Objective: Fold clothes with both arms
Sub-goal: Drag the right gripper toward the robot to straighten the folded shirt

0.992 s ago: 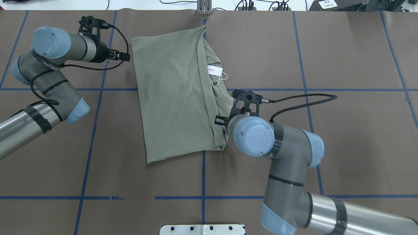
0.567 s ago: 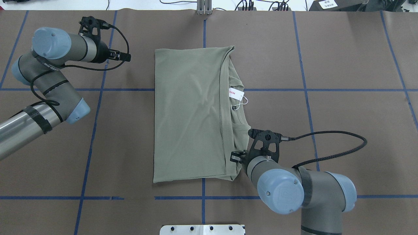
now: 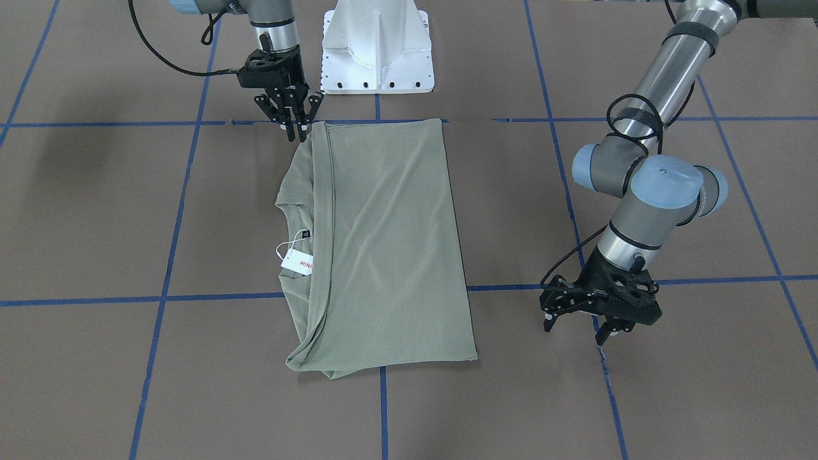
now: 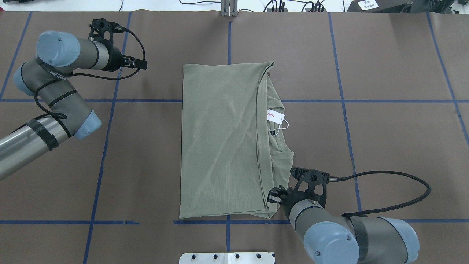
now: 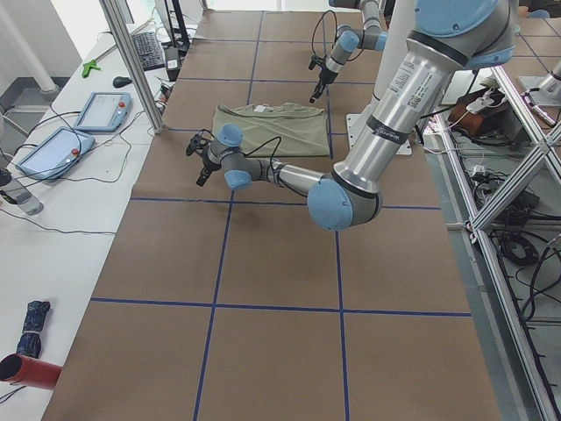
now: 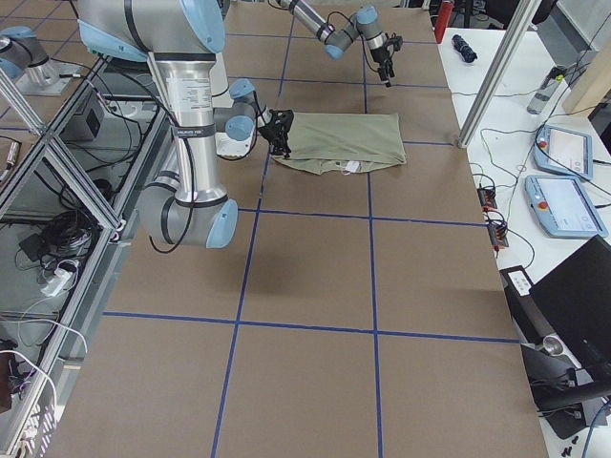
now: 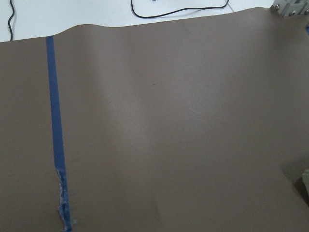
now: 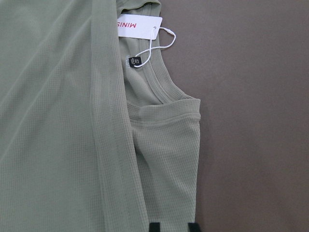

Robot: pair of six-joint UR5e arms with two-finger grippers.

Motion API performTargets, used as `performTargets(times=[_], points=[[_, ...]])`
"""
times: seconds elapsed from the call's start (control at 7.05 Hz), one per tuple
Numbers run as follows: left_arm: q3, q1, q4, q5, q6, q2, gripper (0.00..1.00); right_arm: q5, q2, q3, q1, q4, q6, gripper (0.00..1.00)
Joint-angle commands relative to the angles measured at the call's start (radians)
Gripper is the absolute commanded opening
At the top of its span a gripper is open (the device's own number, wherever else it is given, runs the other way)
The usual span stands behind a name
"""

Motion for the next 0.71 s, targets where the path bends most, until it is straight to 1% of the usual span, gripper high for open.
performTargets(times=[0.0,0.14,0.28,0.43,0.57], points=[[-0.009,0.0,0.0,0.0,-0.003,0.0,1.0,0.082,0.115,-0.054,0.046,-0.08,-0.092,1.0],[-0.008,0.002,0.0,0.0,-0.013,0.0,1.0,0.112,0.197,-0.092,0.061,-0.172,-0.148,1.0],[-0.008,0.003,0.0,0.0,-0.015,0.002,1.0,0.176,0.209,-0.1,0.063,-0.201,-0.274,1.0],[-0.008,0.005,0.0,0.0,-0.015,0.006,1.0,0.231,0.211,-0.099,0.064,-0.241,-0.344,1.0],[-0.008,0.005,0.0,0.0,-0.02,0.006,1.0,0.242,0.215,-0.099,0.064,-0.279,-0.396,0.9]])
